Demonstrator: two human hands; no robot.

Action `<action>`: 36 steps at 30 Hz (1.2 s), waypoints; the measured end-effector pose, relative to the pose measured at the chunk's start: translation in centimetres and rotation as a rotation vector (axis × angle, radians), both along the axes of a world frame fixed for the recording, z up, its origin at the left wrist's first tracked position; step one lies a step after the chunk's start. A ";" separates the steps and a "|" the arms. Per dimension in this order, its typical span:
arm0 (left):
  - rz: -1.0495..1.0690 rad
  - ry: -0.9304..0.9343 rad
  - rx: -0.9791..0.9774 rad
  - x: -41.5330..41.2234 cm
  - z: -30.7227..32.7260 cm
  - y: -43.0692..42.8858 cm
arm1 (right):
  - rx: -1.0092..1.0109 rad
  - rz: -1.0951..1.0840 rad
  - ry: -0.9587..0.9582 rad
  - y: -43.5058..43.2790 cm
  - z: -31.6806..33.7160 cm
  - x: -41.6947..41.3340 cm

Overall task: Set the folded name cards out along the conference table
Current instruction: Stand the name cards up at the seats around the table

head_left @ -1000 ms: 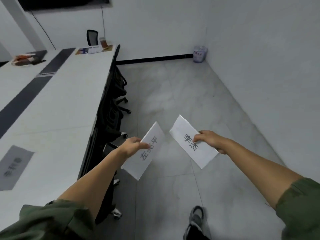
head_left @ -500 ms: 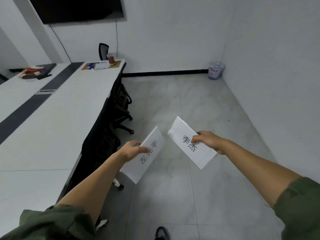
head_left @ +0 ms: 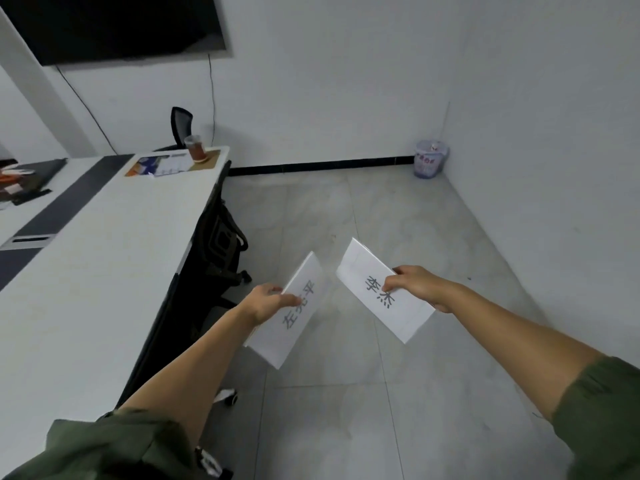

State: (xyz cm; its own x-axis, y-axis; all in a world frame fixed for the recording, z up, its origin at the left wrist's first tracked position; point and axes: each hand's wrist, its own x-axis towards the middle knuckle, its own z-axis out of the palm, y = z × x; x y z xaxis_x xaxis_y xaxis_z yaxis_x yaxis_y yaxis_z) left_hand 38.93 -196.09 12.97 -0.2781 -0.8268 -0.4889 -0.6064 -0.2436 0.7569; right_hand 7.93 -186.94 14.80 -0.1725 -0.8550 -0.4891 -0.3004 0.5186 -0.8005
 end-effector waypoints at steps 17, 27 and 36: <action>0.331 -0.041 0.000 -1.4 -0.2 -24.4 | -0.016 0.344 0.004 -38.7 -0.4 -2.7; 0.681 -0.054 0.002 9.7 0.5 -29.6 | -0.002 0.733 -0.025 -54.2 -1.3 13.9; 0.883 -0.076 0.049 23.7 0.4 -33.1 | -0.017 0.917 -0.069 -62.3 0.0 29.7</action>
